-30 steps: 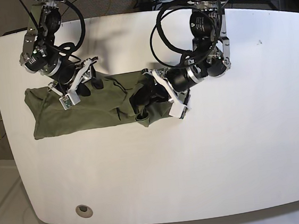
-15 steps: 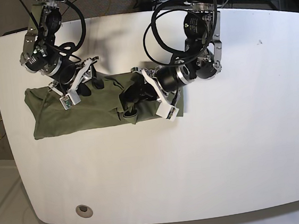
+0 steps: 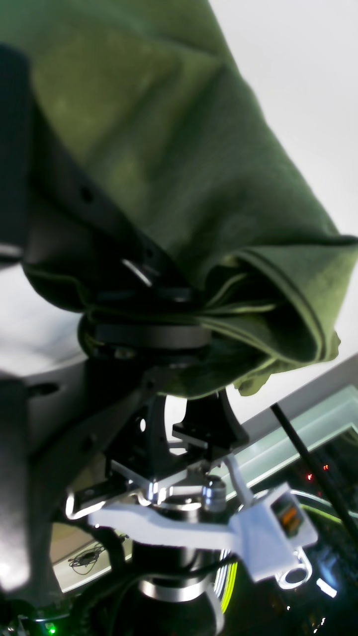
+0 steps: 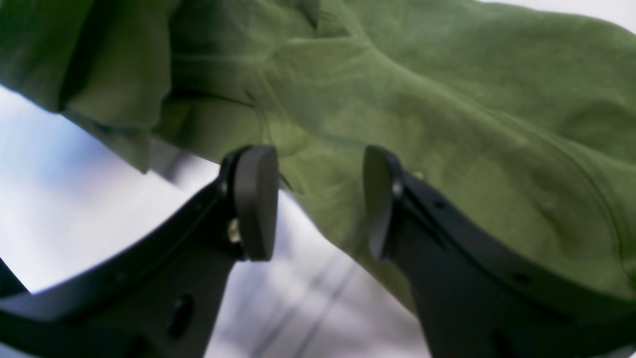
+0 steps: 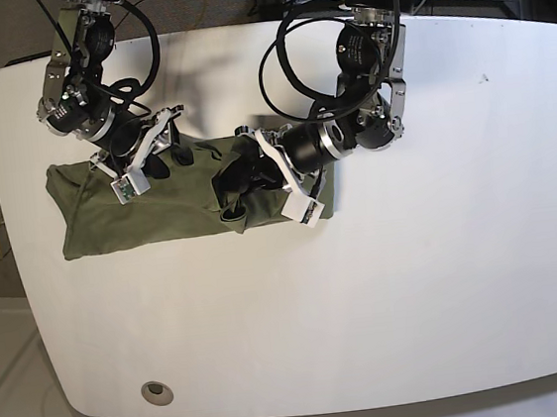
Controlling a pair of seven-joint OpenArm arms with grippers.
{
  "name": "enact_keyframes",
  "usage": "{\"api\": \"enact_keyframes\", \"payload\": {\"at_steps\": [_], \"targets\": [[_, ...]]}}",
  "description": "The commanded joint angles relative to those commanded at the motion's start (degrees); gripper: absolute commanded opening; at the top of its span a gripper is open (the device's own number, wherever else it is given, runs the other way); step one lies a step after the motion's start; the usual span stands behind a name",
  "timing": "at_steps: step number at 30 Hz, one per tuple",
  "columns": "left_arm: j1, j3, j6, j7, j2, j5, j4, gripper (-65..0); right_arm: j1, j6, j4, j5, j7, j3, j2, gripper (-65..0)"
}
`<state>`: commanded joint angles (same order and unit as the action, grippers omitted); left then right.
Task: Fold the T-shirt properly
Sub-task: 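Fold the held end with the left gripper toward the right gripper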
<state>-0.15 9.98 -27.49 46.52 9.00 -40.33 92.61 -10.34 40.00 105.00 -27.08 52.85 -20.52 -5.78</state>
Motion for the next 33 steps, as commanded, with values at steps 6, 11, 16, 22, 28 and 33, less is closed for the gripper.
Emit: {"api": "enact_keyframes", "payload": {"at_steps": [6,11,16,22,28,33], "targets": [[0.4,0.0,0.3,1.4,0.0,-0.5,0.7,-33.2,0.4,0.0,-0.1,0.0,-0.2,0.0,0.1,-37.4],[0.2,0.3,0.1,2.5,0.0,-1.3,1.0,-27.8,0.4,0.0,-0.3,0.0,-0.2,0.0,0.1,-37.4],[0.1,1.3,0.1,4.2,-1.3,-3.2,1.4,-28.6,0.8,0.0,-0.2,0.2,-0.2,-0.3,0.0,-37.6],[0.4,1.6,0.3,4.4,-3.7,-4.9,1.9,-26.6,1.1,0.0,-0.3,0.2,-0.4,-0.5,0.0,-37.7],[0.3,1.6,0.6,3.6,-4.9,-5.7,3.6,-23.5,1.3,0.0,-0.3,0.3,-0.2,-0.3,0.0,-37.4],[0.4,1.5,0.6,3.2,-5.3,-5.5,4.3,-22.8,1.6,0.0,-0.3,0.3,-0.1,-0.3,-0.1,-37.2]]}}
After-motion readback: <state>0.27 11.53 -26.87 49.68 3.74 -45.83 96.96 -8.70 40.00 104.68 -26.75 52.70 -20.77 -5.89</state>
